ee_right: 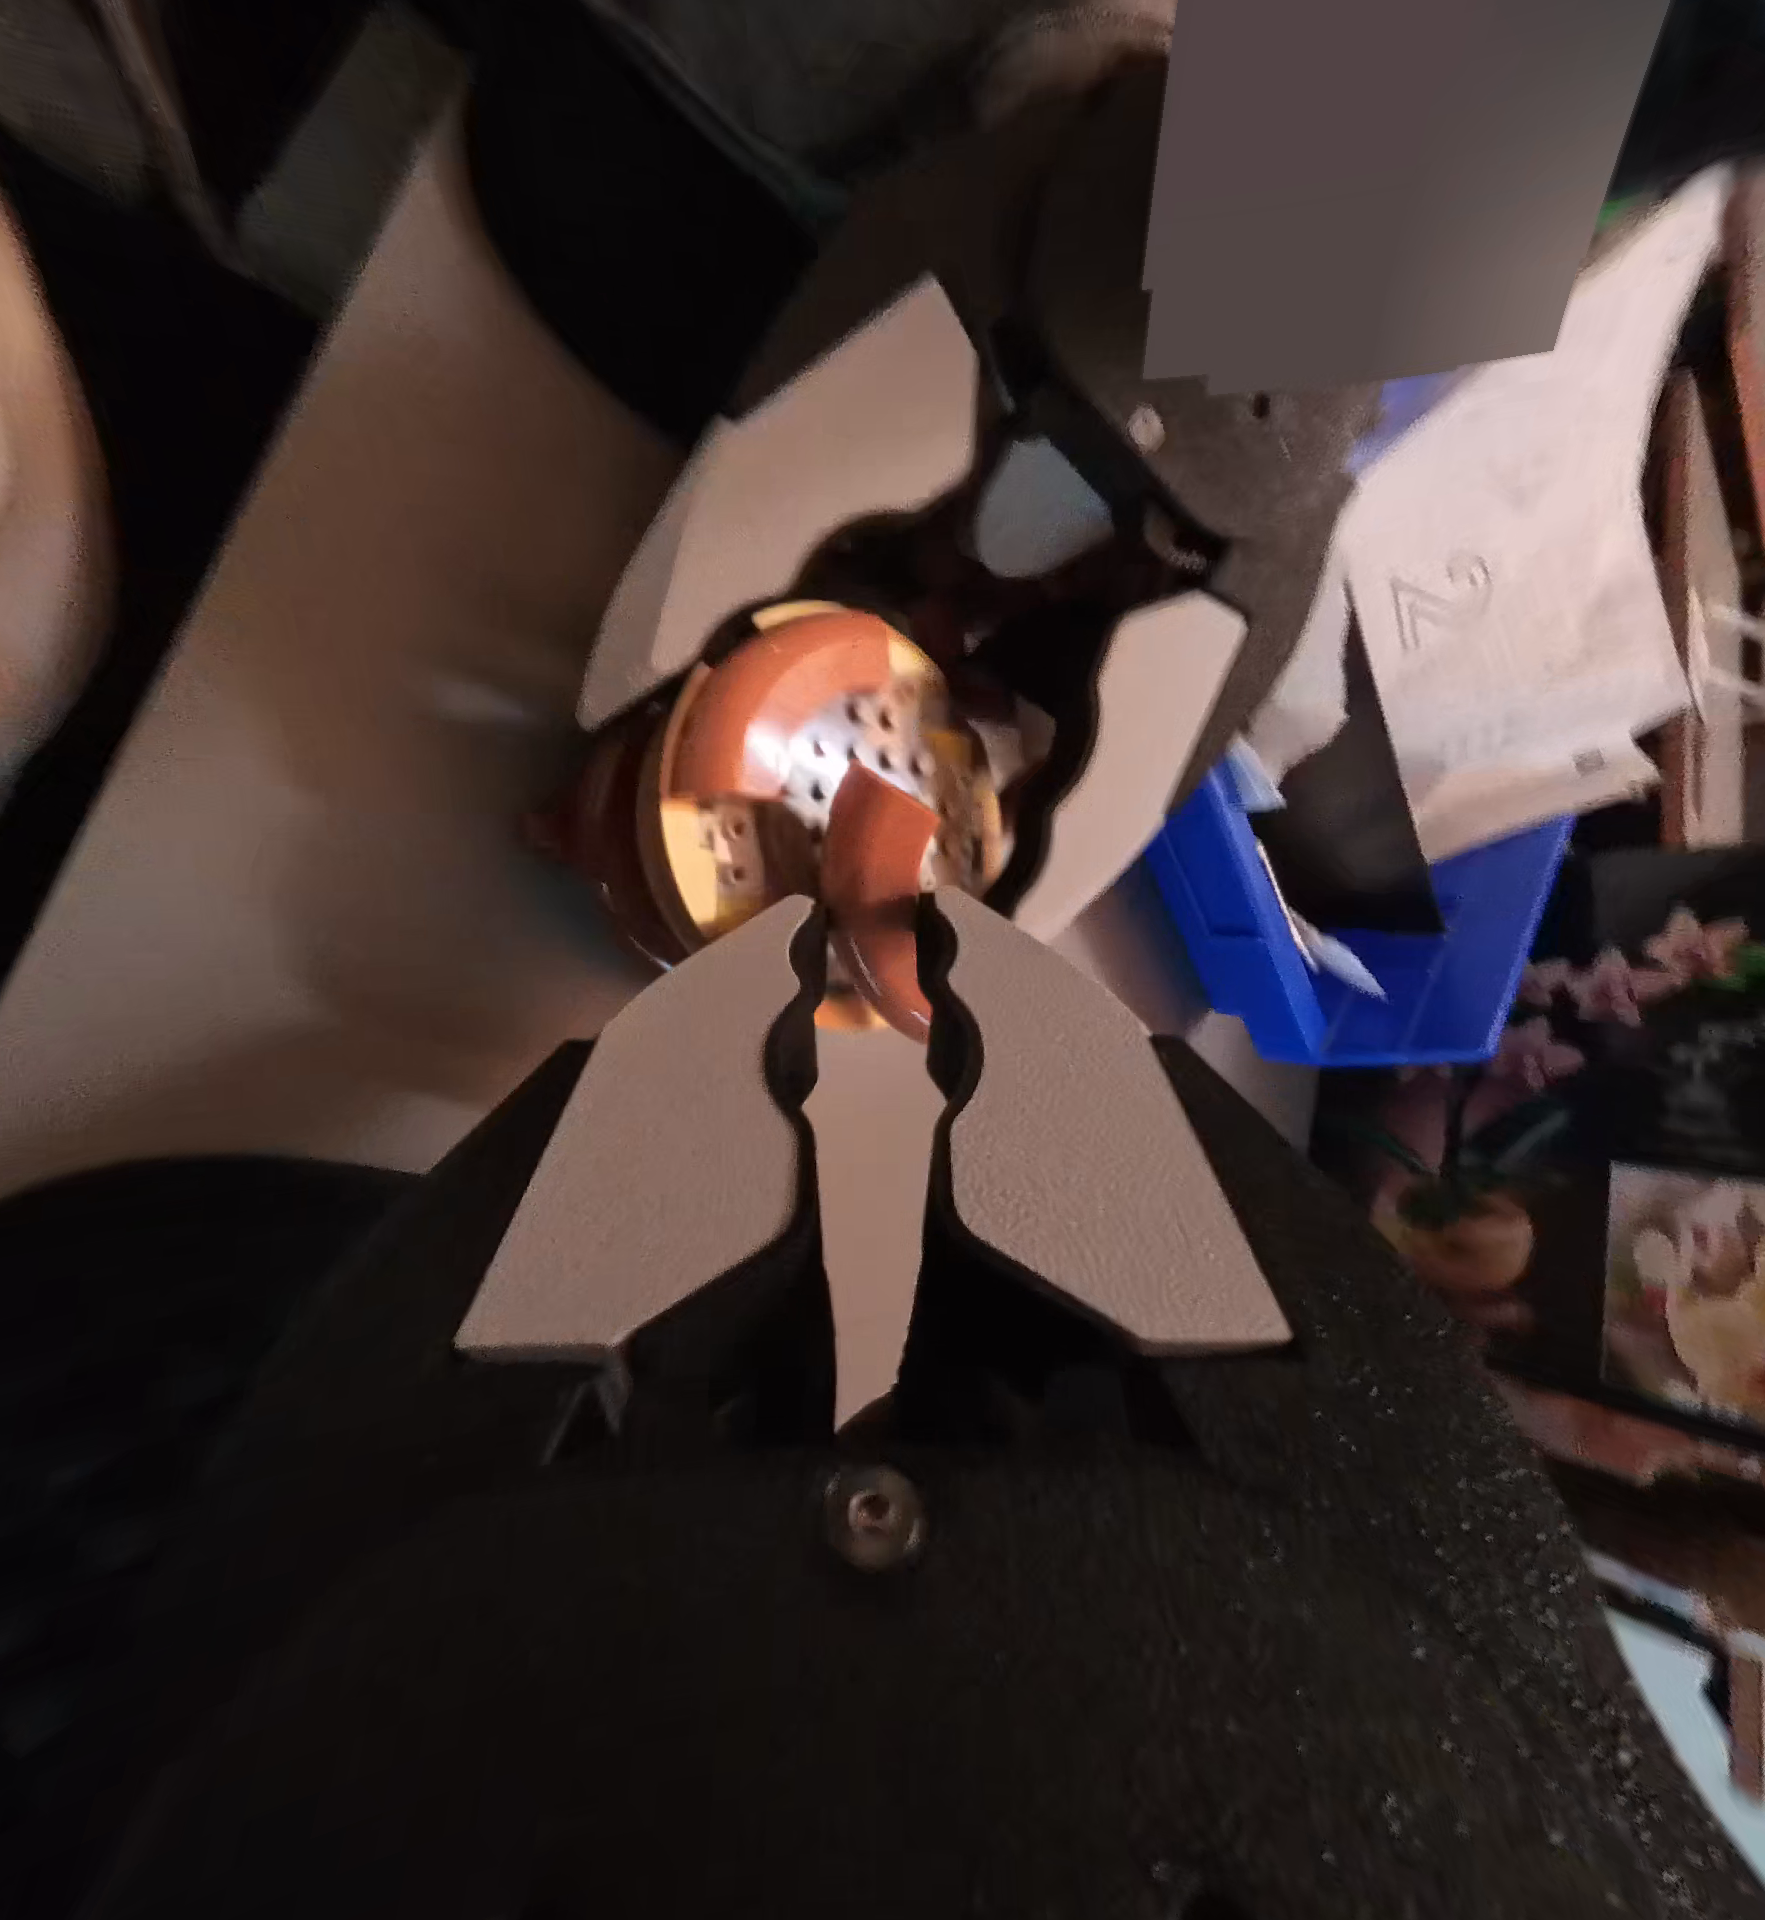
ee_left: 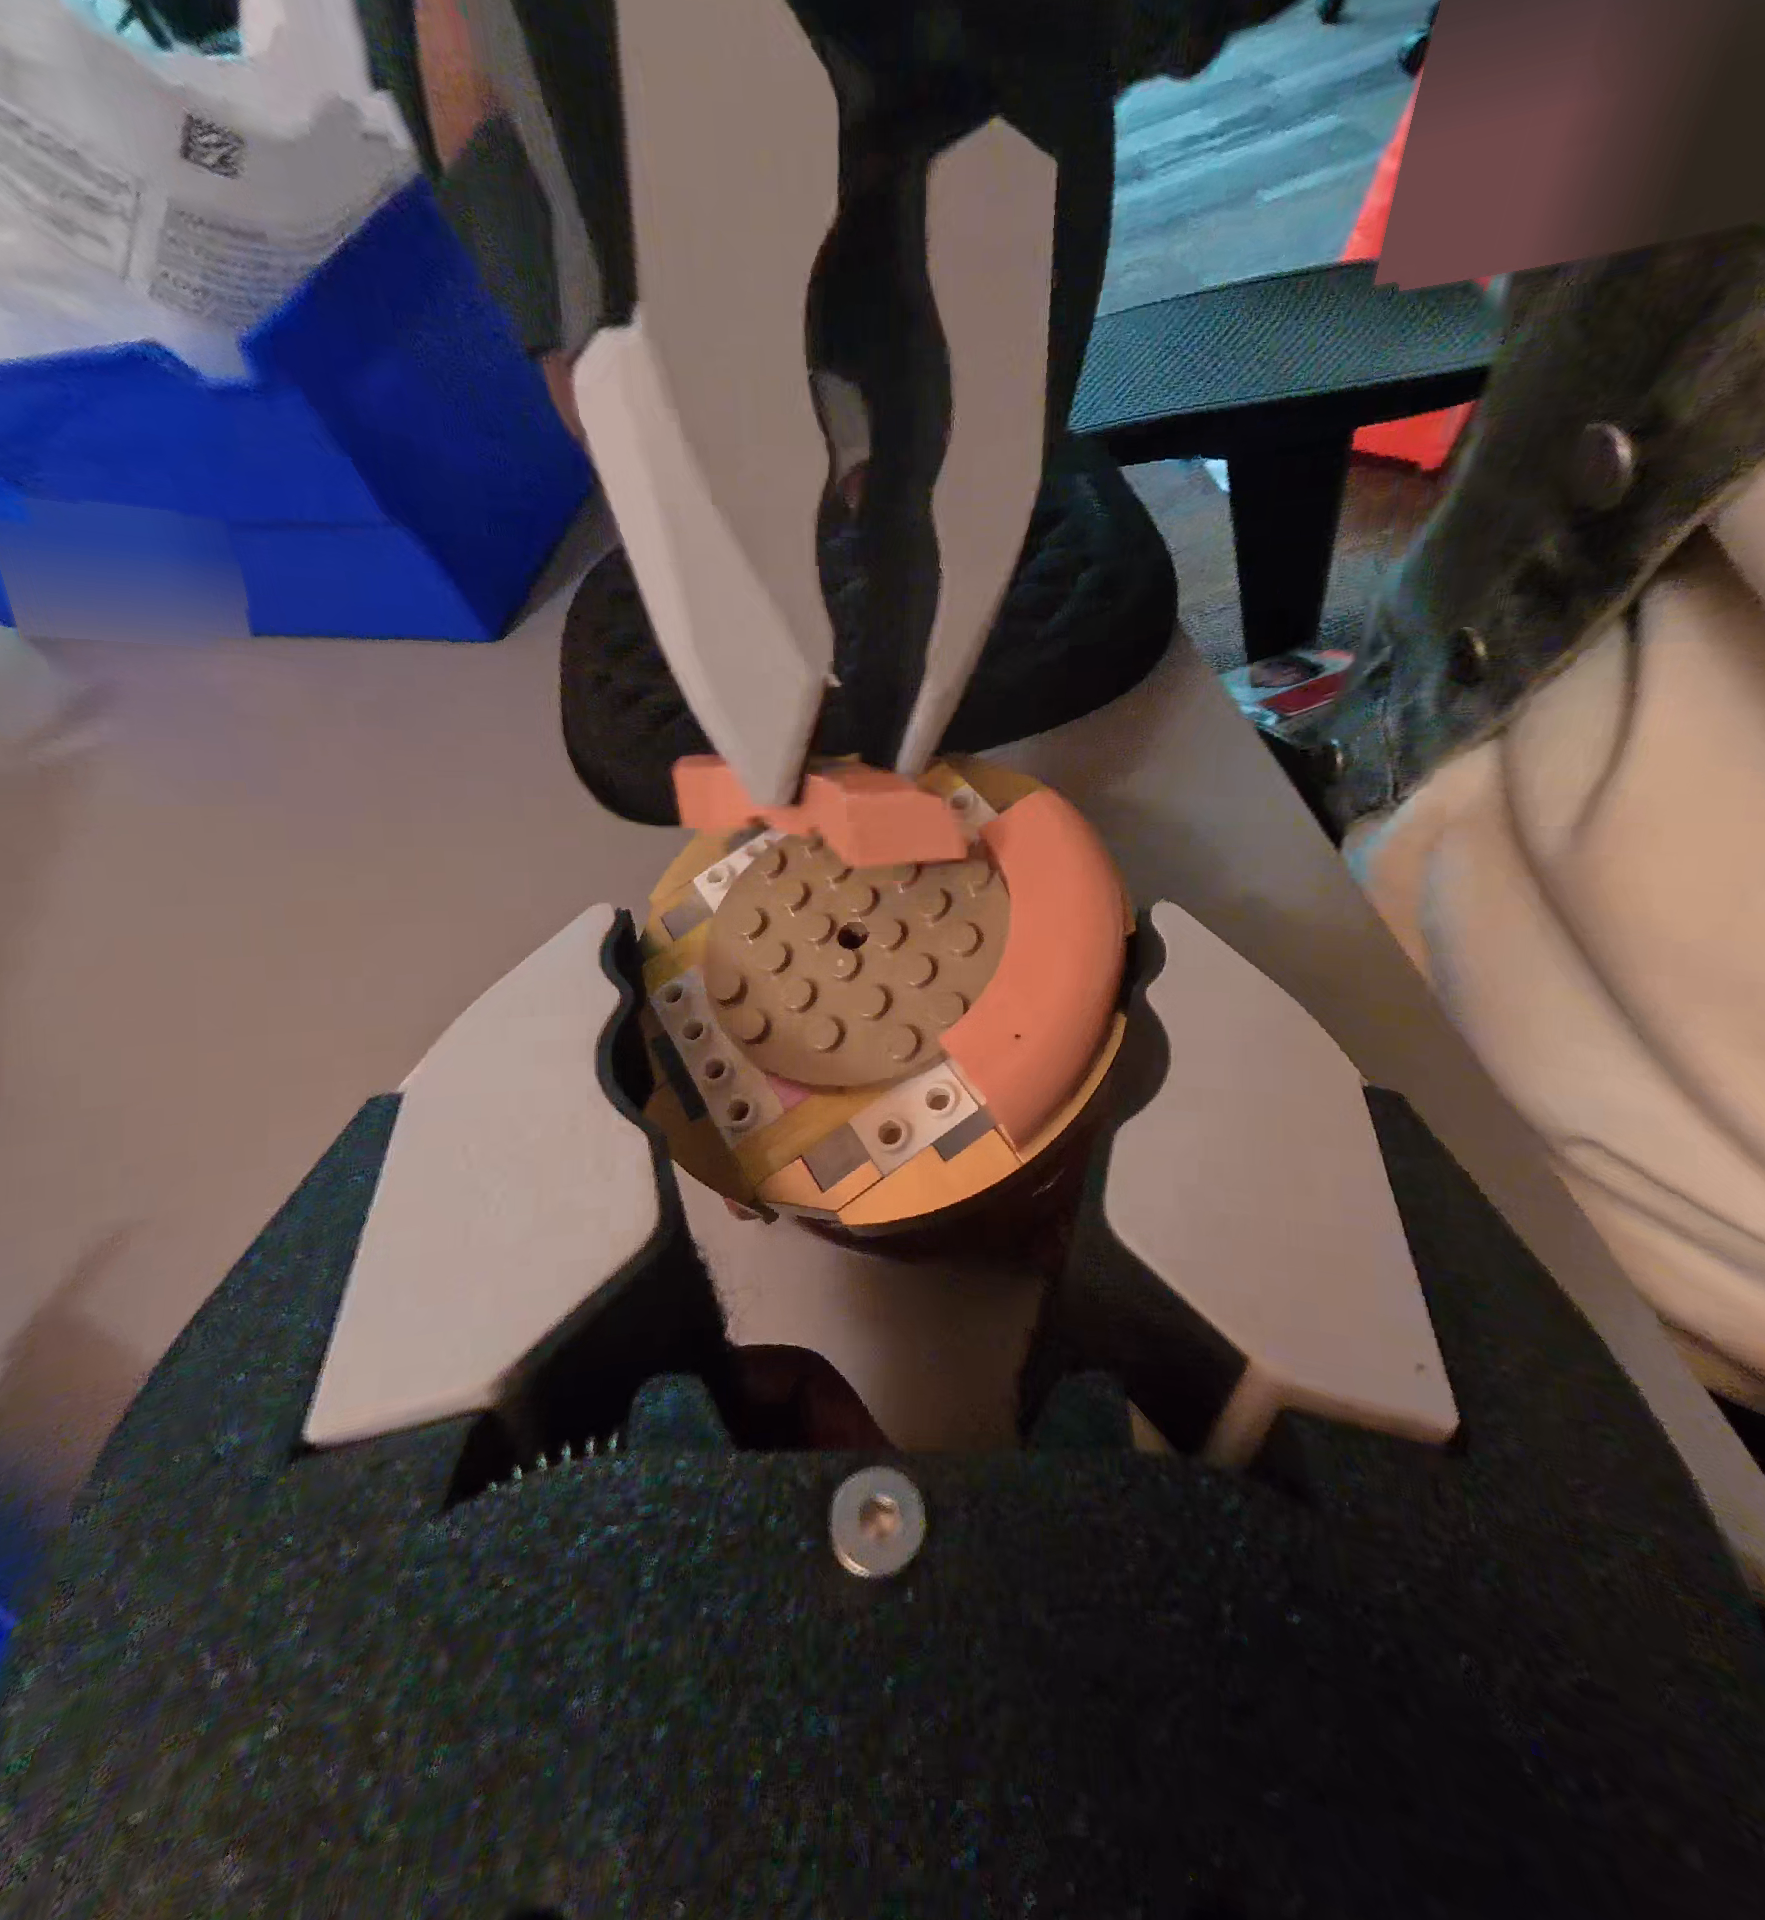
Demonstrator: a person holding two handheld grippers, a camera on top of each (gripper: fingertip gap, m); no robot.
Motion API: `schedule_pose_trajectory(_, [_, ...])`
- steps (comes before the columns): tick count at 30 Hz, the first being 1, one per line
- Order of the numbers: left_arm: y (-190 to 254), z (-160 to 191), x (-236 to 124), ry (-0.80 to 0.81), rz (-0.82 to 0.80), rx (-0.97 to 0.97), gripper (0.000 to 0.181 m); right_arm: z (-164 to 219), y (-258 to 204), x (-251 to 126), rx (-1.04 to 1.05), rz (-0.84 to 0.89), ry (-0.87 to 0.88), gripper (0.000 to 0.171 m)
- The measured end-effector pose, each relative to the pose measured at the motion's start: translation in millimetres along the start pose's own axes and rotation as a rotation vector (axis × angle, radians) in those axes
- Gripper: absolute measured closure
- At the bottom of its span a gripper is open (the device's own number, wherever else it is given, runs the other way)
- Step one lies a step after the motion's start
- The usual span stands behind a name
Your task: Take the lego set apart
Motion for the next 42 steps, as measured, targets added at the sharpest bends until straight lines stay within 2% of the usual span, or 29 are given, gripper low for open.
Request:
schedule_pose_trajectory(7, [-1.0, -0.6, 0.8, -0.008, -0.023, -0.004, 0.093, -4.4, 17.5, -47.6, 0.189, 0.255, 0.145, 0.155])
schedule_pose_trajectory(12, [-2.8, -0.4, 1.0, -0.011, -0.046, -0.011, 0.093, -9.6, 0.3, -98.7, 0.361, 0.45, 0.205, 0.155])
schedule_pose_trajectory(17, [-3.3, -0.3, 1.2, -0.011, -0.055, -0.014, 0.093, 43.4, -4.2, -177.6, 0.612, 0.724, 0.087, 0.155])
schedule_pose_trajectory(19, [-3.7, -0.4, 1.2, -0.011, -0.058, -0.016, 0.093, 76.5, -5.5, -195.5, 0.683, 0.743, -0.099, 0.155])
schedule_pose_trajectory(22, [-4.1, -0.2, 1.2, -0.012, -0.067, -0.018, 0.093, 118.6, -8.1, -200.0, 0.748, 0.703, -0.356, 0.155])
schedule_pose_trajectory(31, [-4.4, -0.2, 1.4, -0.011, -0.071, -0.021, 0.093, 152.8, 2.2, -184.3, 0.75, 0.603, -0.646, 0.154])
schedule_pose_trajectory(38, [-4.3, -0.3, 1.4, -0.011, -0.071, -0.02, 0.093, 152.0, 6.0, -187.4, 0.797, 0.608, -0.572, 0.14])
schedule_pose_trajectory(40, [-4.3, -0.4, 1.5, -0.012, -0.071, -0.021, 0.093, 140.6, 8.6, -189.0, 0.801, 0.624, -0.472, 0.138])
schedule_pose_trajectory(42, [-5.0, -0.3, 1.7, -0.016, -0.081, -0.024, 0.093, 114.3, 12.9, -185.7, 0.773, 0.623, -0.289, 0.14])
Point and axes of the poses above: each gripper's, where its closed fingertips meet, x out along the fingers, z out of its underside, y = z × x across the jaws, the point moved 6 cm from there along -x, back along the fingers, and after that the axes turned 2 degrees about x, right-handed, at the moved point
